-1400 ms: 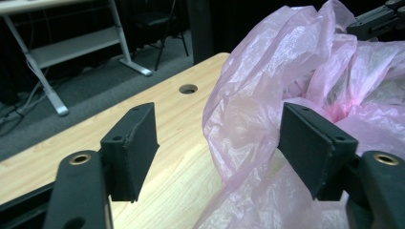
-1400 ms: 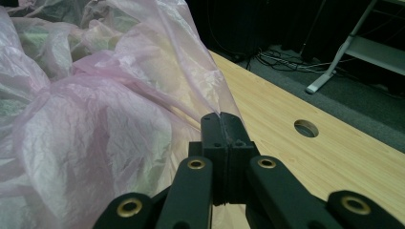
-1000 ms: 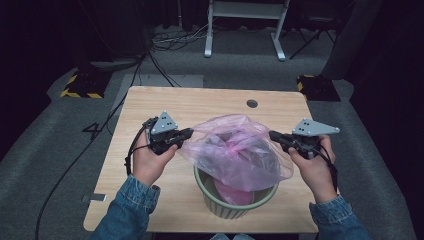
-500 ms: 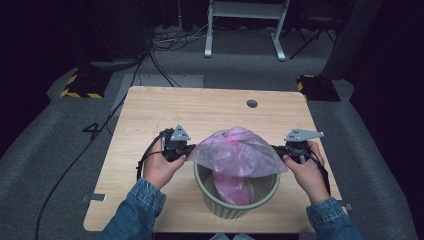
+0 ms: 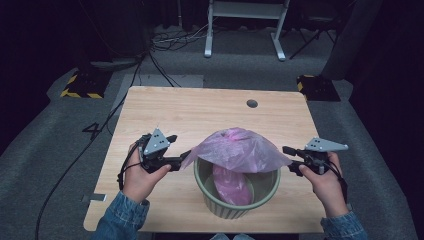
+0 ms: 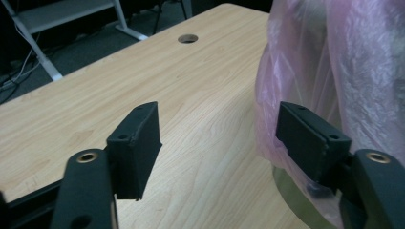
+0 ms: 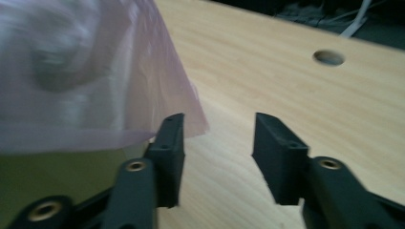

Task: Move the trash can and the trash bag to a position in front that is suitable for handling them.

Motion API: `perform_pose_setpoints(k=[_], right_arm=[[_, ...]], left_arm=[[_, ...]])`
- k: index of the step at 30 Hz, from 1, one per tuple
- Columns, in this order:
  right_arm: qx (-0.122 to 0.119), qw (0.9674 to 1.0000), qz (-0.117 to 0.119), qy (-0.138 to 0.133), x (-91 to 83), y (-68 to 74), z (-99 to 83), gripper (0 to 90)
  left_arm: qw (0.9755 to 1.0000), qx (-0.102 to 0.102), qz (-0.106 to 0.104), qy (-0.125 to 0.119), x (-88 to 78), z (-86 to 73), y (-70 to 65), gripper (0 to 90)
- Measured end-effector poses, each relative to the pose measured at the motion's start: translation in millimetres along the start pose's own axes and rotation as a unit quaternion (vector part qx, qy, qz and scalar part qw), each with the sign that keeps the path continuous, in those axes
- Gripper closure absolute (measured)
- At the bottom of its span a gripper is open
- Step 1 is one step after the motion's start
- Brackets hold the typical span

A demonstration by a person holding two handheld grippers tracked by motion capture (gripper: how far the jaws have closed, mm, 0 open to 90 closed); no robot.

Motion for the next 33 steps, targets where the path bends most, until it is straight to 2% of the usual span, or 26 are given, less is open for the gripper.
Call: perform_pose_setpoints(k=[3, 7, 9, 11, 13, 18, 21, 24, 26, 27, 28, 30, 31, 32, 33], right_arm=[[-0.009, 1.0000, -0.001, -0.004, -13.0, 2.3, 1.4, 48.4], [-0.019, 0.9995, -0.024, -0.012, -34.8, 0.9, 3.9, 45.7], [-0.022, 0.9991, -0.029, -0.022, -47.9, 2.1, 8.0, 44.4], [-0.030, 0.9985, -0.033, -0.031, -57.8, 4.4, 13.6, 42.3], [-0.039, 0.9985, -0.025, -0.029, -61.5, 10.2, 17.8, 41.6], [-0.061, 0.9975, -0.017, -0.033, -60.6, 22.7, 29.9, 37.1], [-0.070, 0.9966, -0.015, -0.041, -59.2, 30.1, 37.7, 33.6], [-0.082, 0.9959, 0.001, -0.040, -55.9, 42.1, 43.6, 32.0], [-0.095, 0.9948, 0.007, -0.038, -53.2, 49.5, 47.7, 32.5], [-0.101, 0.9941, 0.012, -0.037, -51.7, 53.2, 49.4, 37.9], [-0.108, 0.9935, 0.020, -0.031, -50.5, 57.4, 49.6, 49.5], [-0.114, 0.9922, 0.046, -0.018, -48.8, 66.4, 47.9, 69.4], [-0.120, 0.9916, 0.047, -0.013, -48.4, 68.1, 46.9, 78.9], [-0.125, 0.9913, 0.040, -0.012, -48.6, 67.5, 46.4, 82.5], [-0.125, 0.9911, 0.043, -0.017, -50.2, 68.3, 46.5, 90.0]], left_arm=[[0.9998, 0.017, -0.007, 0.005, -10.7, -1.8, -5.4, 28.2], [0.9994, 0.034, -0.012, -0.002, -27.2, -2.2, -12.1, 26.1], [0.9992, 0.034, -0.017, -0.009, -34.3, -0.7, -14.5, 25.6], [0.9988, 0.033, -0.033, -0.015, -41.1, 1.1, -17.5, 24.6], [0.9983, 0.031, -0.044, -0.021, -48.0, 3.0, -20.2, 24.4], [0.9975, 0.045, -0.051, -0.020, -62.9, 5.5, -29.8, 24.0], [0.9961, 0.063, -0.062, -0.002, -59.9, 3.2, -40.1, 23.8], [0.9950, 0.070, -0.070, 0.011, -47.8, 0.1, -45.6, 23.4], [0.9947, 0.075, -0.067, 0.023, -37.5, -2.7, -46.6, 23.9], [0.9940, 0.077, -0.072, 0.029, -33.1, -4.2, -48.6, 27.5], [0.9929, 0.077, -0.082, 0.038, -29.6, -6.2, -51.1, 36.1], [0.9914, 0.067, -0.103, 0.047, -23.4, -8.8, -54.8, 42.3], [0.9907, 0.068, -0.107, 0.049, -21.5, -9.9, -55.9, 49.8], [0.9904, 0.067, -0.110, 0.051, -20.4, -10.6, -56.6, 57.6], [0.9900, 0.067, -0.112, 0.052, -20.2, -10.9, -57.4, 63.9]])
Point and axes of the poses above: each handheld gripper's, and its own axes: x roughly forward along the jaws, z roughly out of its top, y roughly to its left, the point moved 10 cm from there along x, roughly forward along the jaws, and after that the axes turned 10 degrees about y, right-handed, at the moved point
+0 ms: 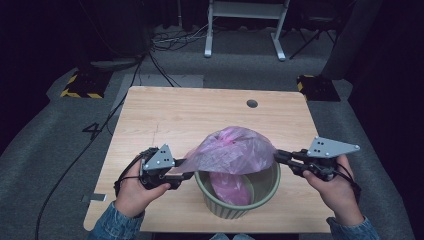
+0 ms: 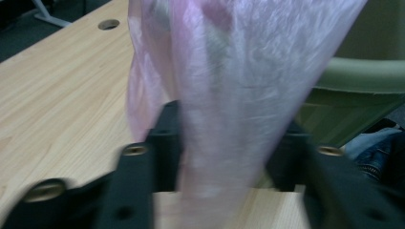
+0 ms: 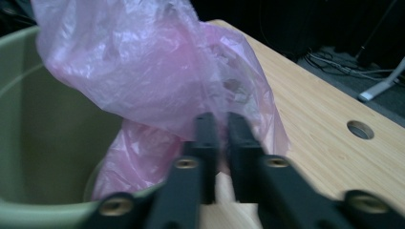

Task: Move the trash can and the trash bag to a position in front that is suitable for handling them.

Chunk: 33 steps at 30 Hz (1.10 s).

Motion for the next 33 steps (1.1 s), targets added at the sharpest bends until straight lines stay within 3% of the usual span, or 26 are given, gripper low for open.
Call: perform_pose_setpoints(k=[2, 5, 9, 12, 15, 19, 23, 29, 33], right_arm=[[-0.001, 1.0000, 0.000, 0.002, -4.4, 1.1, -2.3, 90.0], [-0.010, 0.9999, -0.003, 0.007, -11.8, 5.3, -9.2, 90.0], [-0.011, 0.9999, 0.004, 0.007, -25.5, 14.8, -20.4, 90.0], [-0.004, 0.9997, 0.018, 0.013, -33.2, 23.1, -33.5, 90.0], [-0.001, 0.9990, 0.036, 0.026, -34.6, 32.2, -47.6, 90.0], [-0.002, 0.9960, 0.068, 0.059, -27.4, 49.1, -67.7, 90.0], [-0.005, 0.9889, 0.093, 0.116, -4.5, 63.7, -93.7, 90.0], [-0.003, 0.9865, 0.118, 0.114, 8.5, 74.6, -98.1, 90.0], [-0.003, 0.9859, 0.125, 0.111, 8.7, 80.1, -101.0, 90.0]], left_arm=[[0.9999, 0.003, 0.001, -0.009, -1.2, 1.9, -1.1, 75.5], [0.9996, 0.011, 0.011, -0.025, -5.1, 4.6, -0.8, 85.2], [0.9991, 0.012, 0.011, -0.038, -7.3, 3.7, -2.7, 89.2], [0.9988, 0.002, -0.019, -0.045, -3.4, -0.6, -8.6, 89.4], [0.9987, 0.007, -0.021, -0.046, 0.3, -4.2, -11.4, 89.6], [0.9985, 0.016, -0.035, -0.039, 6.2, -7.9, -19.8, 89.7], [0.9979, 0.015, -0.048, -0.041, 12.9, -10.0, -21.8, 89.7], [0.9973, 0.030, -0.057, -0.033, 17.6, -17.1, -27.9, 90.0], [0.9956, 0.025, -0.082, -0.036, 21.0, -22.1, -33.1, 90.0]])
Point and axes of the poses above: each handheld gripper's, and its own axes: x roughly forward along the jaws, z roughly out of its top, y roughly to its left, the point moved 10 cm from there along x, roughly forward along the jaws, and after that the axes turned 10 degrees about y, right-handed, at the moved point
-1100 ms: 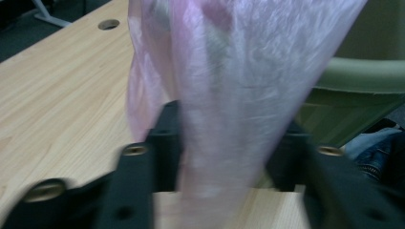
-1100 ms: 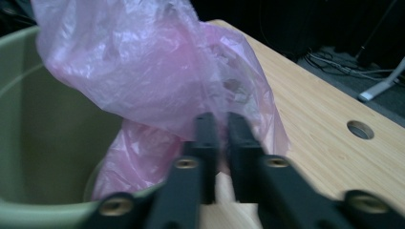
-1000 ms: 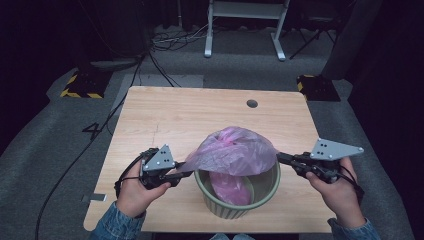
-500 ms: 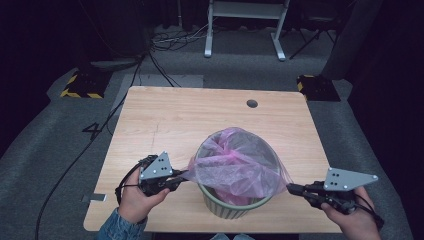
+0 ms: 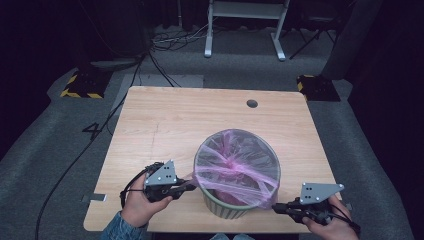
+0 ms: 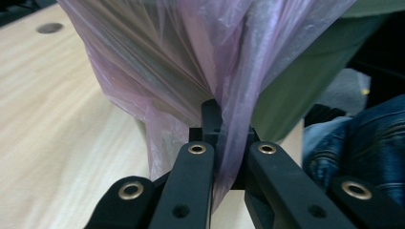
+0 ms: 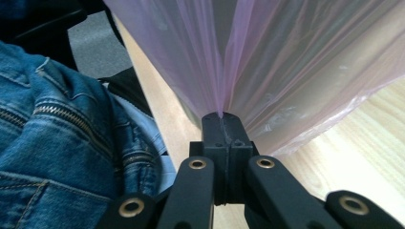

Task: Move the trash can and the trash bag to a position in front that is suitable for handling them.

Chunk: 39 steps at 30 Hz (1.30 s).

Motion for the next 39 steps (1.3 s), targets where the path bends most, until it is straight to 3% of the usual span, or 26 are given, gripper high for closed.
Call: perform_pose_setpoints(k=[5, 7, 8, 9, 13, 17, 23, 24, 26, 27, 30, 32, 33, 37, 39], right_arm=[[0.010, 0.9994, 0.024, 0.023, 16.2, 4.4, -12.3, 90.0], [0.013, 0.9989, 0.028, 0.036, 26.3, 5.6, -17.3, 90.0], [0.010, 0.9985, 0.023, 0.049, 31.5, 5.0, -20.7, 90.0], [0.008, 0.9980, 0.012, 0.061, 36.7, 2.9, -24.5, 90.0], [0.029, 0.9971, -0.007, 0.070, 45.8, -11.5, -38.1, 90.0], [0.060, 0.9959, -0.023, 0.064, 44.8, -24.8, -53.2, 90.0], [0.094, 0.9936, -0.026, 0.056, 43.0, -29.8, -70.2, 90.0], [0.097, 0.9932, -0.028, 0.058, 42.3, -30.5, -72.4, 90.0], [0.101, 0.9922, -0.032, 0.066, 40.8, -31.8, -77.0, 90.0], [0.102, 0.9923, -0.032, 0.061, 39.2, -32.1, -77.2, 89.7], [0.101, 0.9934, -0.046, 0.029, 29.1, -33.7, -69.3, 59.6], [0.088, 0.9942, -0.062, -0.001, 19.8, -31.8, -58.0, 40.2], [0.078, 0.9945, -0.068, -0.012, 15.2, -29.8, -52.3, 34.6], [0.053, 0.9940, -0.082, -0.050, -0.2, -19.7, -29.0, 25.6], [0.047, 0.9928, -0.087, -0.068, -2.9, -17.6, -18.2, 25.6]], left_arm=[[0.9999, 0.007, -0.005, 0.013, 4.7, -3.4, -5.1, 90.0], [0.9984, 0.002, 0.012, 0.055, 10.4, -14.5, -1.4, 90.0], [0.9966, 0.002, 0.028, 0.078, 14.6, -22.5, 3.1, 90.0], [0.9958, -0.008, 0.028, 0.086, 18.8, -29.6, 5.9, 90.0], [0.9954, -0.046, 0.019, 0.081, 28.6, -50.5, 19.4, 90.0], [0.9933, -0.077, 0.025, 0.083, 34.5, -61.3, 27.5, 90.0], [0.9934, -0.073, 0.024, 0.085, 33.2, -61.8, 19.6, 89.5], [0.9936, -0.069, 0.027, 0.086, 31.1, -61.3, 18.0, 85.1], [0.9947, -0.062, 0.037, 0.073, 25.9, -56.7, 15.7, 66.1], [0.9957, -0.060, 0.033, 0.063, 22.9, -53.4, 12.5, 55.5], [0.9975, -0.042, 0.032, 0.047, 13.8, -44.0, 5.1, 36.8], [0.9978, -0.031, 0.042, 0.041, 8.5, -37.8, 2.2, 32.9], [0.9978, -0.028, 0.045, 0.039, 5.7, -35.0, 1.3, 32.0], [0.9978, -0.031, 0.055, 0.019, -5.6, -25.7, 2.0, 29.5], [0.9973, -0.036, 0.063, 0.013, -9.3, -24.0, 5.5, 28.8]])
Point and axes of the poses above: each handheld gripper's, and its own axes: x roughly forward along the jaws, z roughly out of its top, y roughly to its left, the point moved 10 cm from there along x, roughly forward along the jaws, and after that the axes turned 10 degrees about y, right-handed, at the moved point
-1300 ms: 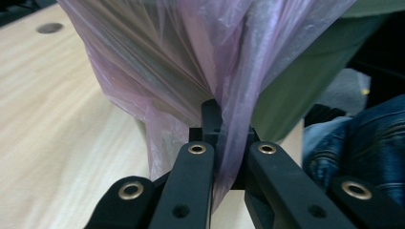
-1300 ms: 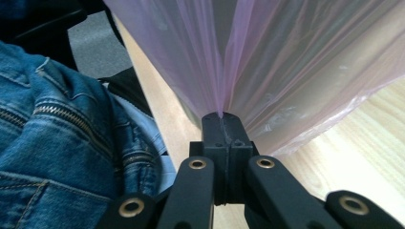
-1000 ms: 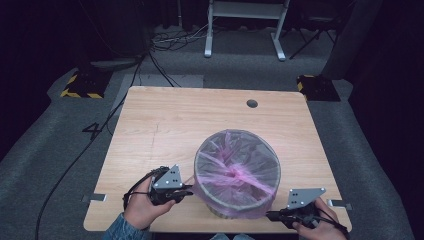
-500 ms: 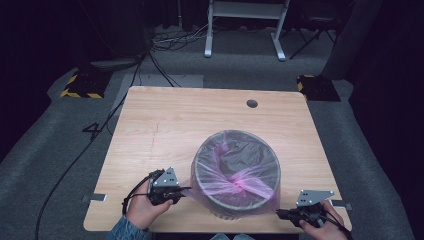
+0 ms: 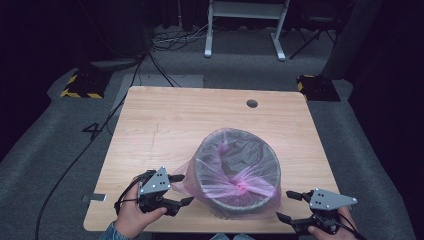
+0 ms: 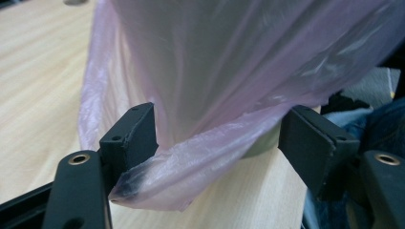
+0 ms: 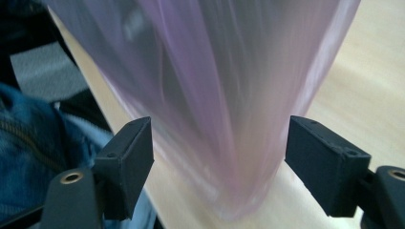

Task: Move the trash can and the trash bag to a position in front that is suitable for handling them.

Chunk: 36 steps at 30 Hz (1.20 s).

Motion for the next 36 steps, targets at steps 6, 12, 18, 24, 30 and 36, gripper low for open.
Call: perform_pose_setpoints(k=[6, 12, 18, 24, 30, 36], right_arm=[[-0.001, 0.9999, -0.002, -0.013, 4.6, -7.7, 18.5, 76.6], [0.019, 0.9992, -0.011, -0.033, -5.2, -18.0, 30.2, 90.0], [0.030, 0.9990, -0.022, -0.026, -5.9, -24.6, 25.9, 90.0], [0.041, 0.9984, -0.032, -0.022, -5.7, -33.4, 23.6, 89.9], [0.046, 0.9980, -0.037, -0.025, -7.8, -38.0, 24.2, 89.7], [0.054, 0.9971, -0.050, -0.018, -9.8, -47.7, 23.0, 90.0]], left_arm=[[0.9998, -0.001, 0.017, 0.004, -2.8, -0.3, 3.8, 24.8], [0.9988, -0.023, 0.035, 0.022, -13.7, -10.2, 7.4, 23.8], [0.9978, -0.044, 0.048, 0.005, -29.0, -17.9, 18.7, 25.2], [0.9971, -0.057, 0.018, -0.048, -44.0, -5.5, 15.5, 23.9], [0.9974, -0.051, 0.036, -0.036, -52.0, -4.8, 17.3, 25.6], [0.9973, -0.054, 0.025, -0.042, -58.1, -7.4, 20.4, 30.2]])
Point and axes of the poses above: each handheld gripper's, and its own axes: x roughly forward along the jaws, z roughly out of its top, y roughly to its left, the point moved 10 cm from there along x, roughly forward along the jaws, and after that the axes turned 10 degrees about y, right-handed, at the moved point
